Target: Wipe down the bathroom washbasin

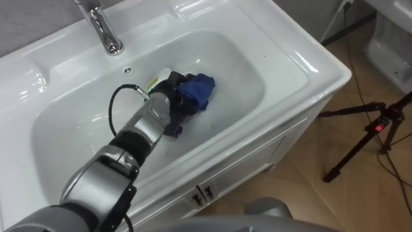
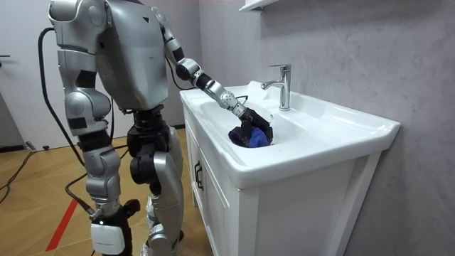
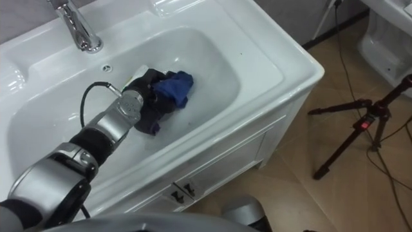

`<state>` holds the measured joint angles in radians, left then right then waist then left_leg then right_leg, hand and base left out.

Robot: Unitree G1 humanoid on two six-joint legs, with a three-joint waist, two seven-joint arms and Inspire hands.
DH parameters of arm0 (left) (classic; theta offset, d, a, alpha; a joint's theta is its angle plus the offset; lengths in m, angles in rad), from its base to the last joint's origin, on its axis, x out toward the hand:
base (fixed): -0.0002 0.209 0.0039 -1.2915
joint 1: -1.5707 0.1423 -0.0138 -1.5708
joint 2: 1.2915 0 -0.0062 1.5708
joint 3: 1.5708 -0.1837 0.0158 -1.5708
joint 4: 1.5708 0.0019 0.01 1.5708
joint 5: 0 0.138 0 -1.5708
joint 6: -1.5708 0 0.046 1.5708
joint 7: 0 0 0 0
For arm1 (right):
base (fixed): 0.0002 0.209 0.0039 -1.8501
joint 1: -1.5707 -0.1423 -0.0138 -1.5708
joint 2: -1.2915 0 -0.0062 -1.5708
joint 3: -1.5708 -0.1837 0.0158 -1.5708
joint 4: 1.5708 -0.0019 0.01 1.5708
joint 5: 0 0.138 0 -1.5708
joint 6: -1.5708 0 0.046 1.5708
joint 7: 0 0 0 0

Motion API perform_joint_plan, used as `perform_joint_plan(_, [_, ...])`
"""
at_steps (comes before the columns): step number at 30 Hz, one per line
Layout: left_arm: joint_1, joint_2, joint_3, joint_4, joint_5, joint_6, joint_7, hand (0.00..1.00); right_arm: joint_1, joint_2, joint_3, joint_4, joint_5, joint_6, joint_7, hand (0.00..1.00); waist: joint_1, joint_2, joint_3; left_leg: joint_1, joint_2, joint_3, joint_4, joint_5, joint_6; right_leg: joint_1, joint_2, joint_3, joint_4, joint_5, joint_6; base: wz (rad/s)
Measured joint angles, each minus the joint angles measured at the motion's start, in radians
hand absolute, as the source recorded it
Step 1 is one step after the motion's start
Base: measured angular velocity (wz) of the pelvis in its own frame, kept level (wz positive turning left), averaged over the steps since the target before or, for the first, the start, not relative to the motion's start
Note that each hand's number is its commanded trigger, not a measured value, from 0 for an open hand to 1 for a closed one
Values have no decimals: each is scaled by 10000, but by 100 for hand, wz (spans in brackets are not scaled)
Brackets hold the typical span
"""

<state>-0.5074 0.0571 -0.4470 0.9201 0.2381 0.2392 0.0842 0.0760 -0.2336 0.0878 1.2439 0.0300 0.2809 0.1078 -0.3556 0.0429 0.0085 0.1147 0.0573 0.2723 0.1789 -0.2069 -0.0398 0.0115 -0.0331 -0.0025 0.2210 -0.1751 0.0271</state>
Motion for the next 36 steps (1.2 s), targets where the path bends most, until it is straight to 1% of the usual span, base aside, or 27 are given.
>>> perform_joint_plan(3, [-94, -69, -66, -4, -109, -1, -69, 100, -16, -2, -3, -1, -11, -3, -20, 0, -25, 3, -1, 6, 1, 5, 0, 0, 0, 22, 1, -1, 14, 4, -5, 0])
perform_joint_plan(6, [-95, -74, -85, -58, -139, 0, -109, 100, -11, -7, -1, 0, -8, 1, -34, 0, -21, 3, -1, 12, 1, 11, -2, 0, 0, 42, 0, 2, 13, 7, -6, 0])
perform_joint_plan(9, [-95, -58, -238, -219, -538, 2, -138, 100, -18, -26, 14, 5, 35, -31, -102, 0, -14, 1, 1, 16, 1, 29, -5, 0, 0, 49, 0, 3, 15, 8, -7, 0])
perform_joint_plan(12, [-95, -59, -534, -610, -953, 1, -227, 100, -17, -55, 65, 21, 81, -115, -194, 0, -16, -9, 9, 5, 5, 29, -12, 0, 0, 61, -2, -15, 4, 8, -7, 0])
perform_joint_plan(13, [-95, -55, -661, -773, -1077, -3, -248, 100, -19, -56, 70, 55, 79, -201, -236, 0, -16, -10, 10, 3, 5, 29, -20, 0, 0, 68, -2, -15, 3, 8, -7, 0])
perform_joint_plan(16, [-95, -65, -706, -1024, -1290, -14, -319, 100, -30, -54, 78, 84, 79, -325, -338, 0, -18, -20, 31, 2, 5, 43, -19, 0, 0, 56, -2, -11, 3, 8, -7, 0])
perform_joint_plan(18, [-95, -63, -706, -1098, -1311, -15, -349, 100, -35, -53, 80, 85, 84, -382, -409, 0, -13, -32, 56, 2, 4, 48, -20, 0, 0, 37, -2, -12, -7, 7, -7, 0])
perform_joint_plan(21, [-95, -49, -713, -1293, -1479, -13, -450, 100, -65, -55, 79, 79, 86, -403, -436, 0, -7, -42, 66, -10, 3, 48, -38, 0, 0, 19, -1, -12, -19, 7, -6, 0])
perform_joint_plan(26, [-95, -52, -722, -1879, -1489, -13, -552, 100, -166, -58, 93, 76, 93, -430, -601, 0, 15, -35, 61, -137, 5, 15, 6, 0, 0, 3, -1, -24, -4, 8, -7, 0])
perform_joint_plan(28, [-95, -55, -723, -2134, -1491, -20, -552, 100, -208, -58, 108, 77, 93, -511, -646, 0, 15, -28, 58, -176, 15, 13, 41, 0, 0, -23, 2, -24, -3, 13, -15, 0])
perform_joint_plan(30, [-95, -57, -723, -2150, -1494, -41, -552, 100, -223, -59, 117, 77, 93, -551, -689, 0, 16, -10, 54, -175, 16, 13, 43, 0, 0, -19, 3, -25, -3, 13, -15, 0])
perform_joint_plan(31, [-95, -60, -723, -2156, -1499, -46, -553, 100, -205, -59, 177, 147, 110, -627, -739, 0, 13, 40, 32, -174, 15, 14, 44, 0, 0, -18, 2, -20, -4, 14, -16, 0])
perform_joint_plan(34, [-95, -60, -781, -2155, -1496, -46, -552, 100, -178, -60, 461, 175, 186, -620, -784, 0, 14, 70, 18, -150, 17, 14, 44, -1, 1, 17, 2, -26, -4, 18, -21, 0])
perform_joint_plan(36, [-95, -62, -783, -2155, -1502, -46, -552, 100, -156, -58, 481, 178, 190, -617, -801, 0, 11, 80, 42, -149, 19, 14, 44, -1, 2, 31, 1, -40, -4, 19, -22, 0])
